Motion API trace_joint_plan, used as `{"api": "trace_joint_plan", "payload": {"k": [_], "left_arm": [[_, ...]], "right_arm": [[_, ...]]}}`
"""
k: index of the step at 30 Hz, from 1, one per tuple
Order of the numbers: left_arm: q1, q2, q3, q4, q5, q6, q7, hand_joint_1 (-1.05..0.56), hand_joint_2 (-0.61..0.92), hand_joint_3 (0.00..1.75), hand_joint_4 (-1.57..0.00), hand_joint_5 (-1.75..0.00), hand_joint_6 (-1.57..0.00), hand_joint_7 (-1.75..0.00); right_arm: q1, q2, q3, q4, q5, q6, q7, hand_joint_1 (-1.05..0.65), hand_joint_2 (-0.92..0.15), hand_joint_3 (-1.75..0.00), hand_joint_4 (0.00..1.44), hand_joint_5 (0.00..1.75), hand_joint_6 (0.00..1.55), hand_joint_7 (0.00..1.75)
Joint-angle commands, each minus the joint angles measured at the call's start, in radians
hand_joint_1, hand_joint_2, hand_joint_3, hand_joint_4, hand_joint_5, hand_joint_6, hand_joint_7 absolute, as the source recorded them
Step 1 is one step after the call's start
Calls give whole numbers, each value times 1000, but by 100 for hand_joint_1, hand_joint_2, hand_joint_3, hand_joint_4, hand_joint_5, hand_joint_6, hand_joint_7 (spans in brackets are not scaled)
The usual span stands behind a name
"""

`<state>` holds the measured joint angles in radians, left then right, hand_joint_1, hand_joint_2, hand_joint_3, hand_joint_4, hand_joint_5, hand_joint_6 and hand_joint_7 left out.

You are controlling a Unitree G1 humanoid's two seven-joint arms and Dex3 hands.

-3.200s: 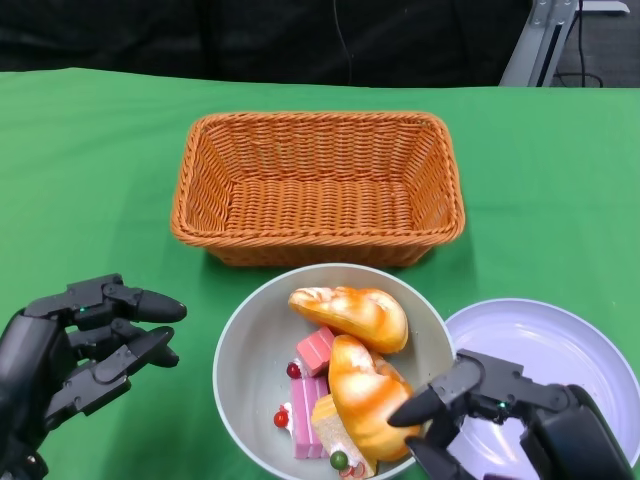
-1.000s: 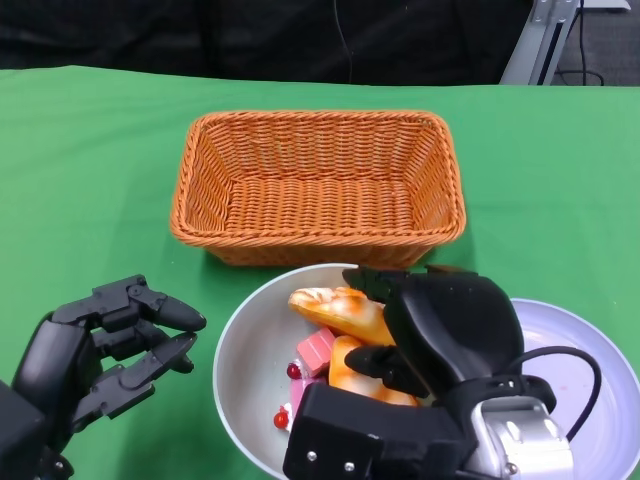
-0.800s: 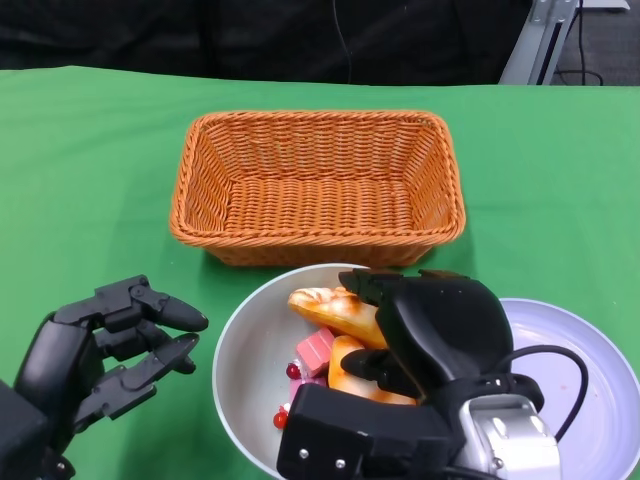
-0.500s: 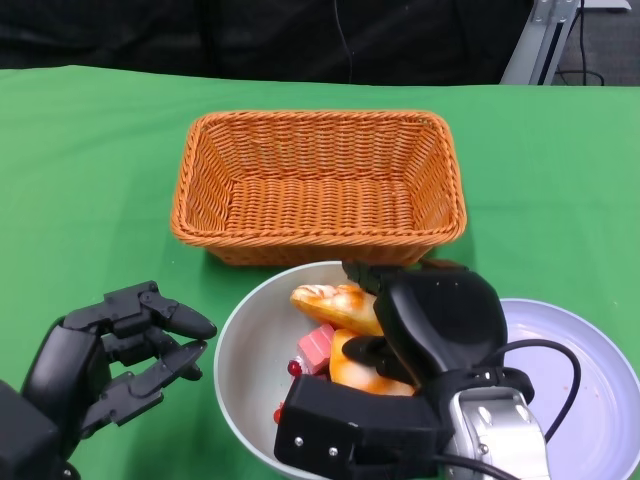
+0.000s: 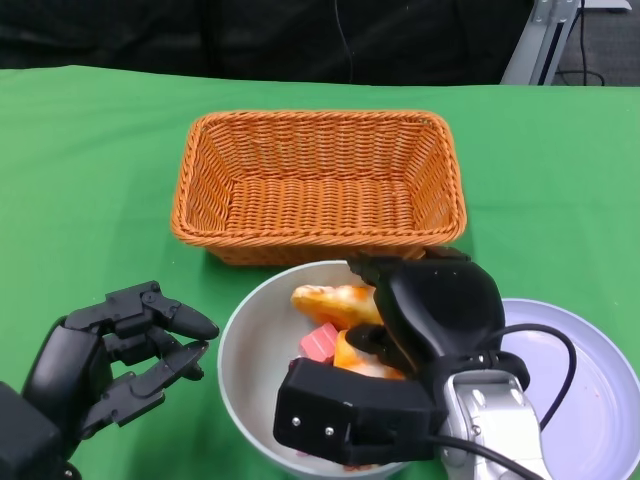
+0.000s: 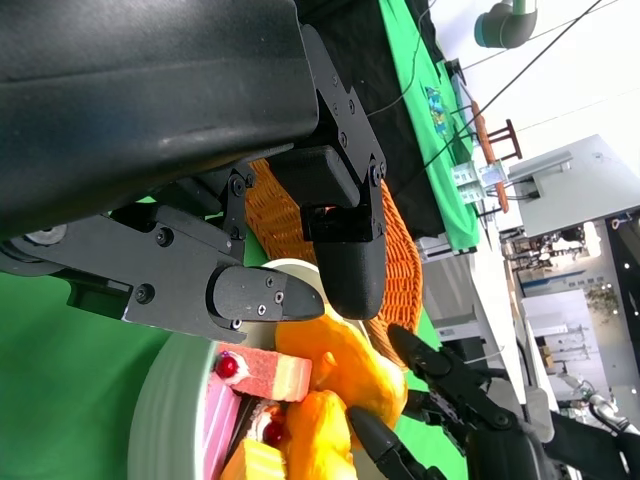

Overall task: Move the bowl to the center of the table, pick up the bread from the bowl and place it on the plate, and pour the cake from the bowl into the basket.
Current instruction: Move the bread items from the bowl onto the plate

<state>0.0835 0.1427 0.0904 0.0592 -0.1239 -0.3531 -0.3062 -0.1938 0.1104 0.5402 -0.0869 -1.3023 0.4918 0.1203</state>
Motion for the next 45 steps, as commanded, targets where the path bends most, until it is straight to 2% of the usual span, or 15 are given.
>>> {"api": "trace_joint_plan", "payload": {"k": [1, 8, 10, 13, 20, 23, 28, 31, 39, 43, 45], "left_arm": [[0, 11, 2, 6, 2, -18, 3, -14, 92, 29, -74, -139, -81, -98], [2, 12, 0, 1, 6, -11, 5, -15, 92, 28, -73, -139, -81, -98], [2, 13, -1, -3, 7, -11, 5, -14, 92, 29, -73, -138, -81, -98], [2, 13, -1, -3, 5, -13, 2, -13, 92, 29, -73, -138, -81, -98], [3, 14, -2, -6, 3, -9, 1, -14, 92, 29, -73, -139, -81, -98], [4, 15, -3, -7, 5, -11, 1, -14, 92, 29, -72, -139, -80, -98], [7, 14, -4, -11, 7, -12, 4, -15, 92, 29, -72, -139, -80, -99], [7, 15, -4, -12, 4, -13, 0, -14, 92, 29, -72, -140, -80, -99], [6, 18, -5, -13, 8, -8, 4, -13, 92, 30, -72, -140, -80, -99], [6, 19, -6, -12, 7, -8, 4, -13, 92, 30, -72, -140, -80, -100], [5, 23, -6, -7, 12, -14, 4, -13, 92, 30, -72, -140, -80, -99]], "right_arm": [[-7, -19, 8, 11, 21, 14, 55, -69, -92, -10, 68, 64, 69, 4], [-3, -29, 26, 25, 40, 12, 71, -70, -92, -9, 67, 62, 67, 2], [-5, -31, 31, 30, 41, 14, 75, -70, -92, -9, 70, 49, 68, 1], [-2, -37, 47, 44, 34, 8, 60, -70, -92, -9, 77, 41, 67, 0], [-4, -39, 84, 73, 39, 0, 33, -68, -92, -9, 88, 43, 69, 1], [-2, -43, 95, 84, 49, -17, 8, -61, -92, -3, 83, 85, 79, 2], [0, -58, 106, 110, 57, -50, -34, -47, -88, 0, 84, 113, 89, 4], [-1, -61, 108, 120, 69, -53, -41, -43, -87, 0, 86, 121, 93, 4], [-3, -66, 114, 141, 104, -57, -59, -36, -88, -1, 86, 123, 92, 1], [-6, -68, 118, 145, 104, -51, -59, -37, -88, 0, 84, 126, 97, 2], [-6, -73, 114, 162, 108, -69, -117, -39, -88, 0, 79, 129, 105, 4]]}}
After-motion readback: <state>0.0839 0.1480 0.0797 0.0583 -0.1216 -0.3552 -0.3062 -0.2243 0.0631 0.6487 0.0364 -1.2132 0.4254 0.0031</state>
